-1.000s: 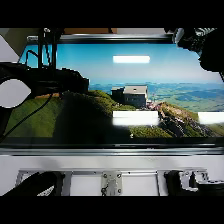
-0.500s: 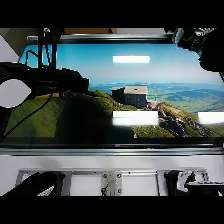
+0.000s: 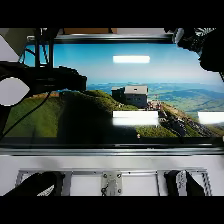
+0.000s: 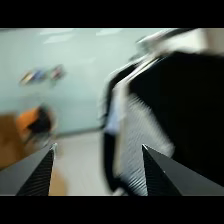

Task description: Fold the clothes and pants, and hang the long-sleeved shirts on hangers.

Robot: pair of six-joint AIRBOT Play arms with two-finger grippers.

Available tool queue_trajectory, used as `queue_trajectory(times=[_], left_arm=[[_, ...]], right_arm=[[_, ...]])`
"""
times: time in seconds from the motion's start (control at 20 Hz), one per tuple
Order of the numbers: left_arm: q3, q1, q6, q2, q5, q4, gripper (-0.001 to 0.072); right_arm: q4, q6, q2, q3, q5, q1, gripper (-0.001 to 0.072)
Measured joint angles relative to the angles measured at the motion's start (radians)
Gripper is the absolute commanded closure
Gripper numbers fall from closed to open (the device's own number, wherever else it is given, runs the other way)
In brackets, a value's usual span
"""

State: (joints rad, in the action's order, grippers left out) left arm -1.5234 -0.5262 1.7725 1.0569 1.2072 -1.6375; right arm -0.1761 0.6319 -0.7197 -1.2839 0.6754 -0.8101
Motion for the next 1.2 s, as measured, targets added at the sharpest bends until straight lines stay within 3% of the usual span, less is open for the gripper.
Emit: queue_trajectory(times=[0.2, 0.45, 0.65, 0.85, 0.9, 1.0, 1.2], left_arm=[[0.099, 0.068, 0.003, -0.029, -0.046, 0.151, 0.0688], [0.256, 0.108, -0.02, -0.078, -0.106, 0.331, 0.0688], [0.344, 0.115, -0.027, -0.114, -0.132, 0.383, 0.0688], [0.373, 0.117, -0.028, -0.127, -0.142, 0.401, 0.0687], [0.376, 0.117, -0.028, -0.128, -0.142, 0.402, 0.0688], [0.379, 0.117, -0.03, -0.129, -0.143, 0.406, 0.0688], [0.382, 0.117, -0.03, -0.13, -0.145, 0.409, 0.0688]], right_arm=[[-0.208, -0.021, -0.006, 0.091, 0.148, 0.442, 0.0119], [-0.312, -0.028, -0.076, 0.226, 0.281, 0.881, 0.012], [-0.334, -0.03, -0.171, 0.283, 0.311, 1.072, 0.0121], [-0.341, -0.012, -0.243, 0.299, 0.322, 1.133, 0.0134], [-0.342, -0.009, -0.253, 0.301, 0.323, 1.14, 0.0259], [-0.342, -0.002, -0.265, 0.303, 0.325, 1.147, 0.0656], [-0.344, 0.005, -0.275, 0.304, 0.328, 1.153, 0.0678]])
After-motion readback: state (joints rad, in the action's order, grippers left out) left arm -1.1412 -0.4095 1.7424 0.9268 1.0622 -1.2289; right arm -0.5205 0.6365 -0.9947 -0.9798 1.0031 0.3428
